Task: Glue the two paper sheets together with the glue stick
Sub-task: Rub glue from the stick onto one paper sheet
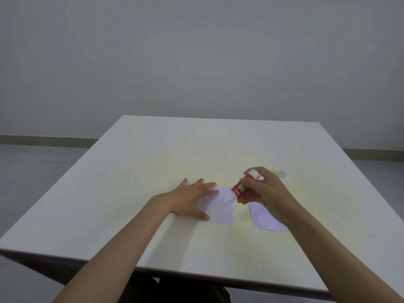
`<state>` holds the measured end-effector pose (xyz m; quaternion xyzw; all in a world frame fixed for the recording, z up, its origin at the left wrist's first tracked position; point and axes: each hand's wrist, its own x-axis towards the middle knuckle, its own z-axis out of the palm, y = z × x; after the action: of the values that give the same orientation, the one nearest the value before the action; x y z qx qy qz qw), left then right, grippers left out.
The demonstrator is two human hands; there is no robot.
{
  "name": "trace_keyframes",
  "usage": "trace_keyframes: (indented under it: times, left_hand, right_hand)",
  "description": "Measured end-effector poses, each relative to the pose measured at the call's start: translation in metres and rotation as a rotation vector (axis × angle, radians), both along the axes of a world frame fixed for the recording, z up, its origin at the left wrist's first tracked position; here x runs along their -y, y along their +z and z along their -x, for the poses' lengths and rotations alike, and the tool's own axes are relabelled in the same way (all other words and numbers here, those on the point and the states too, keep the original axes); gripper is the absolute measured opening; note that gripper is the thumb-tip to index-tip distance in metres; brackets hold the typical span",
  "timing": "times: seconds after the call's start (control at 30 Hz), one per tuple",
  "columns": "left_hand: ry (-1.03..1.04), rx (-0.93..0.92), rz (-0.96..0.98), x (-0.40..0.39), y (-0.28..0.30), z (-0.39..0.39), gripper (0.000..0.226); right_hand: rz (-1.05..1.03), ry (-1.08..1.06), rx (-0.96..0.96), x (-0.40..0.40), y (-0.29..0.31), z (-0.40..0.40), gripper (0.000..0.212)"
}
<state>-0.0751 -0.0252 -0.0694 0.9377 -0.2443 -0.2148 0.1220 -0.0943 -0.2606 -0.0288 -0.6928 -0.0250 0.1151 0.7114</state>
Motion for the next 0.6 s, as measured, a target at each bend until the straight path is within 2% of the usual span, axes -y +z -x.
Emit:
trace_keyframes:
  times: [0.2, 0.3, 0.37, 0.43, 0.5, 0.6]
  left_hand:
    - [0.025, 0.049, 0.083, -0.004, -0.007, 0.001, 0.079]
    - [0.082, 0.046, 0.208, -0.008, -0.013, 0.006, 0.078]
    - [0.174, 0.055, 0.37, -0.006, -0.015, 0.01, 0.074]
    - [0.324, 0.082, 0.649, 0.003, -0.013, 0.016, 0.064]
    - [0.454, 0.111, 0.952, 0.02, -0.007, 0.023, 0.046]
    - [0.586, 0.142, 1.196, 0.05, -0.002, 0.032, 0.018]
  right_hand:
    - [-0.569, -0.188, -0.371, -0.009, -0.014, -0.004, 0.011]
    - [-0.736, -0.232, -0.476, -0.018, -0.018, 0.0, 0.012]
    - [-0.786, -0.264, -0.525, -0.024, -0.019, 0.003, 0.011]
    - [-0.793, -0.259, -0.568, -0.031, -0.019, 0.006, 0.014]
    - [-0.767, -0.238, -0.6, -0.041, -0.019, 0.009, 0.016]
    - [-0.71, -0.202, -0.59, -0.056, -0.018, 0.011, 0.015]
